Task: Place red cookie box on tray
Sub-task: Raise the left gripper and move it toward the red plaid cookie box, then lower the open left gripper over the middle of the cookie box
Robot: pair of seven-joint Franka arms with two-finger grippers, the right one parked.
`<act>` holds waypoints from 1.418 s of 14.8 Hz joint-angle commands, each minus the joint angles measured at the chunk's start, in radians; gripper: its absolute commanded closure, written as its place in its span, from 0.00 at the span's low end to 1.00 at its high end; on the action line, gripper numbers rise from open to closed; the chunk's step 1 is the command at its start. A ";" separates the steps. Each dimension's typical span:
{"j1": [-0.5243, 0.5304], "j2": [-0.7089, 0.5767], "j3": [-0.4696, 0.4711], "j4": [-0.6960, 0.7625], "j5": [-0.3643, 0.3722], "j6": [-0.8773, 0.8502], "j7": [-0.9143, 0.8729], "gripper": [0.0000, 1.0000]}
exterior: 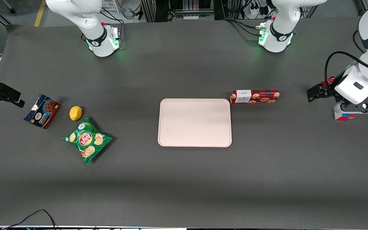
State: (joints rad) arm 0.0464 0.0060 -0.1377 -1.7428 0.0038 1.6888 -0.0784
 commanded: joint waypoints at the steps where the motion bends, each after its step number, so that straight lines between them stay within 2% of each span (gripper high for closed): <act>1: -0.006 0.008 0.004 0.026 -0.012 -0.038 -0.015 0.00; 4: -0.005 -0.003 0.003 0.013 -0.013 -0.066 -0.020 0.00; 8: -0.008 -0.089 -0.005 -0.110 -0.016 -0.052 -0.075 0.00; 14: -0.010 -0.257 -0.003 -0.322 -0.100 0.006 -0.077 0.00; 18: -0.013 -0.423 -0.006 -0.524 -0.125 0.086 -0.080 0.00; 21: -0.039 -0.440 -0.006 -0.532 -0.142 0.039 -0.081 0.00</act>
State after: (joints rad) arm 0.0411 -0.3634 -0.1487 -2.2102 -0.1197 1.7299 -0.1406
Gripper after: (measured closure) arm 0.000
